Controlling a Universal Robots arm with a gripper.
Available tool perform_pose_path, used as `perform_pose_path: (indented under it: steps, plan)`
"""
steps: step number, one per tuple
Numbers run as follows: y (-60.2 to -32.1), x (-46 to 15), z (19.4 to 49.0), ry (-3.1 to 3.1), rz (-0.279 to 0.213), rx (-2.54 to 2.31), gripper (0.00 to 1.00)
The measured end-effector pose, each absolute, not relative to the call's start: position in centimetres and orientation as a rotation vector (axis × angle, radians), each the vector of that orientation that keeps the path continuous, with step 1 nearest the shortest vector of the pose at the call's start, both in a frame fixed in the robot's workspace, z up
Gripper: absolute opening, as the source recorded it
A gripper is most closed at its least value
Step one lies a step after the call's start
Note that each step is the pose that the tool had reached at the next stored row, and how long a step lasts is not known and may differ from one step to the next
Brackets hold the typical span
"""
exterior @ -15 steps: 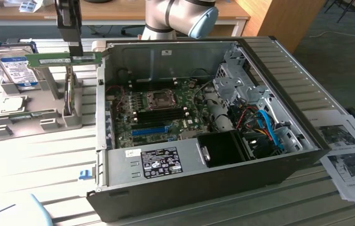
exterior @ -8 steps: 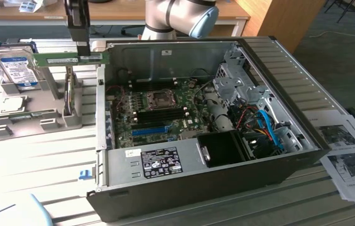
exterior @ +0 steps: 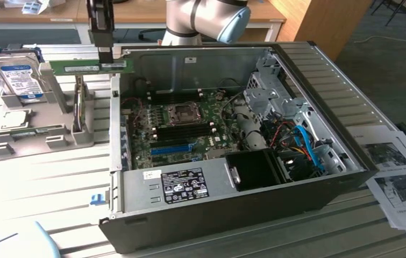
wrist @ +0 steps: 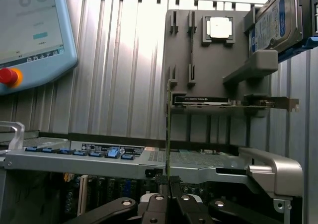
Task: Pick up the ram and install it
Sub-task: 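Pick up the ram and move it above insertion slot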
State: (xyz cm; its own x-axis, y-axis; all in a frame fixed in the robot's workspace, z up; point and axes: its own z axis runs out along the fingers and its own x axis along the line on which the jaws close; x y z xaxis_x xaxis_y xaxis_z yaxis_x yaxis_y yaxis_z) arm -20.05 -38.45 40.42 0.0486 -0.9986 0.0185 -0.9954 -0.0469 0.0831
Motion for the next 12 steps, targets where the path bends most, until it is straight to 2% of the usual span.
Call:
perform_pose_path:
  steps: [12]
  plan:
    - [-38.5,-17.3,40.4,-2.114,-0.073,2.218,0.11]
